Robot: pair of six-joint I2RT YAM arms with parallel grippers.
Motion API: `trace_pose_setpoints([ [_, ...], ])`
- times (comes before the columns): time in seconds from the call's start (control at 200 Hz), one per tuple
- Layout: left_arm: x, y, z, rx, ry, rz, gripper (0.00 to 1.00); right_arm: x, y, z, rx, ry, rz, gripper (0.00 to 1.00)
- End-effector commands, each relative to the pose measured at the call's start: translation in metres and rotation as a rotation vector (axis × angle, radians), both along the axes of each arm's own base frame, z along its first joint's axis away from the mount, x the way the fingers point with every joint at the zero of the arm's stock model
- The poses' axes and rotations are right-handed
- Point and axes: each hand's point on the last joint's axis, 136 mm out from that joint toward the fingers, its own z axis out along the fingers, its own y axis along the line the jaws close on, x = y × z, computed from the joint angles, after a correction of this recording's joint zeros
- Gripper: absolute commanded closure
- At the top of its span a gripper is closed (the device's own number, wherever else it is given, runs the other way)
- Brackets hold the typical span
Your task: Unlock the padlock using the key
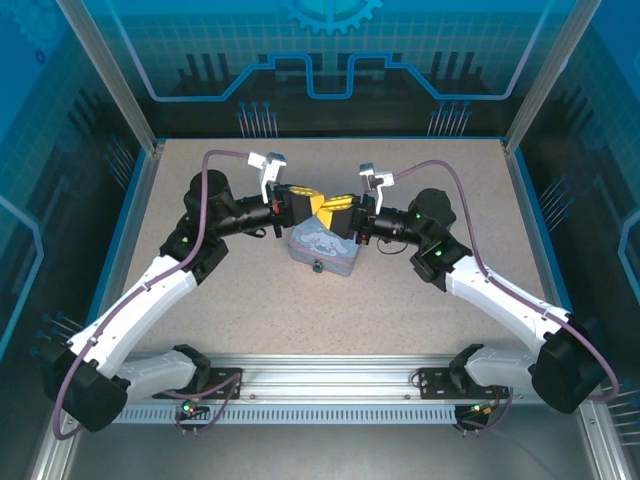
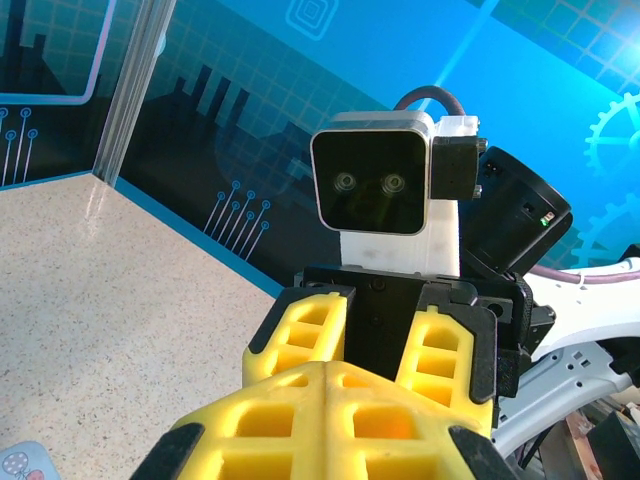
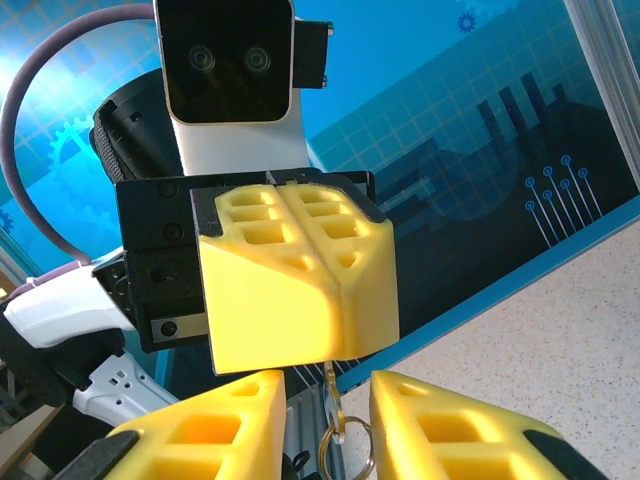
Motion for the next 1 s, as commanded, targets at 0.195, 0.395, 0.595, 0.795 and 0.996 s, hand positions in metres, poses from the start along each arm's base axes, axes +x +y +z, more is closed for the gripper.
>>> trace_pose_setpoints([
  [0.195,0.0020,-0.0011,0.0086,-0.002,-0.036,0.013,1.00,-0.0101,0.0035,0.0123,0.018,-0.034,0.032,0.73],
  [0.395,0.0047,0.0001,0.0078,-0.001,-0.030,0.031,1.00,-0.0093,0.0040,0.0075,0.008,-0.026,0.030,0.80],
  [0.595,0.0061,0.0005,0.0074,-0.002,-0.029,0.040,1.00,-0.0083,0.0043,0.0040,0.004,-0.015,0.027,0.87],
  [0.795,0.0080,0.0011,0.0066,-0.003,-0.023,0.050,1.00,-0.0088,0.0031,0.0035,0.001,-0.016,0.019,0.91],
  [0.996,0.0085,0.0015,0.0068,-0.005,-0.023,0.055,1.00,-0.0083,0.0015,0.0050,0.003,-0.019,0.010,0.98],
])
